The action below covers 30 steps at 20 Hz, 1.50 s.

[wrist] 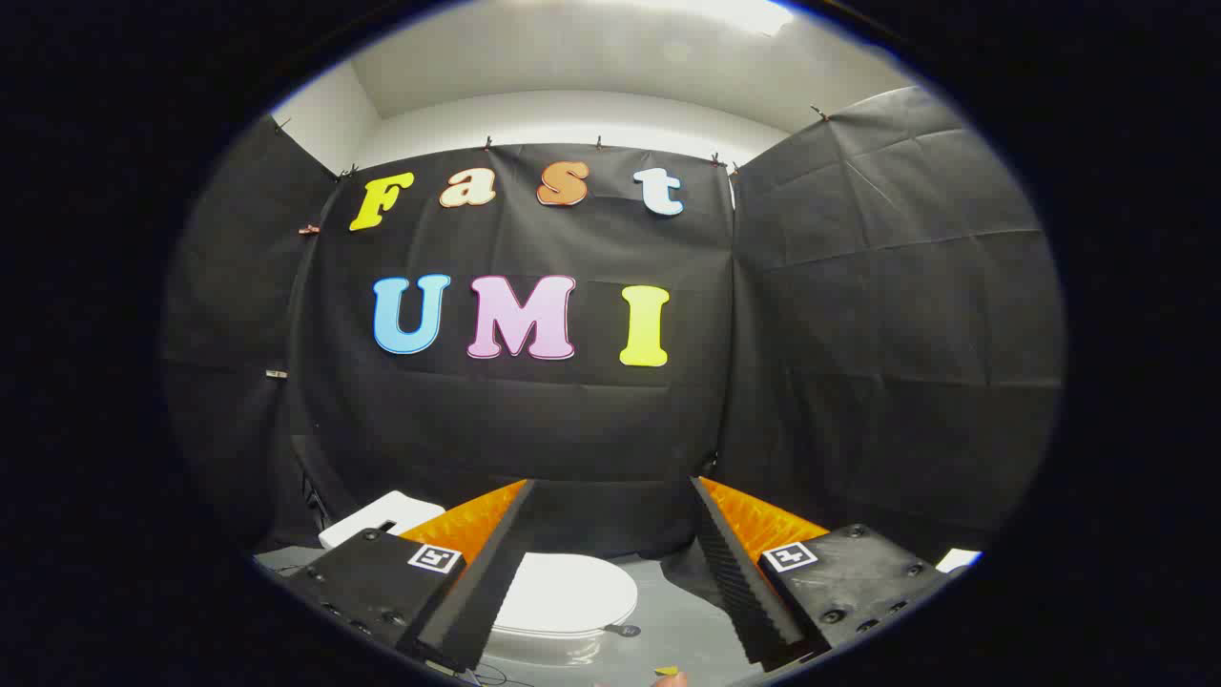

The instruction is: Open the toilet lid.

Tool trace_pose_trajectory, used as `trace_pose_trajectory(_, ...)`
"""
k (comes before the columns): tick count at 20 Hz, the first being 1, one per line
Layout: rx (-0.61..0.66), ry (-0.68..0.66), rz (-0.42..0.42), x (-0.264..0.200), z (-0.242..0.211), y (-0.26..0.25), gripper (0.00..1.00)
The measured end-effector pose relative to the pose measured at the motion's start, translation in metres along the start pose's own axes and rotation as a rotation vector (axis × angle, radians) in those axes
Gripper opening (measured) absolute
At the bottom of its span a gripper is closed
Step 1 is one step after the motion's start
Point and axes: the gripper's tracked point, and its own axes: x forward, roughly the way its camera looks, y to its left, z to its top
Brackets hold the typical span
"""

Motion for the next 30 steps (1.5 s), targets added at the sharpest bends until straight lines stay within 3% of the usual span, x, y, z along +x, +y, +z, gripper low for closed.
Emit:
trace_pose_trajectory(20,-0.017,-0.037,0.029,0.000,0.005,0.018,0.98)
trace_pose_trajectory(30,-0.027,-0.059,0.070,0.015,-0.019,0.031,0.99)
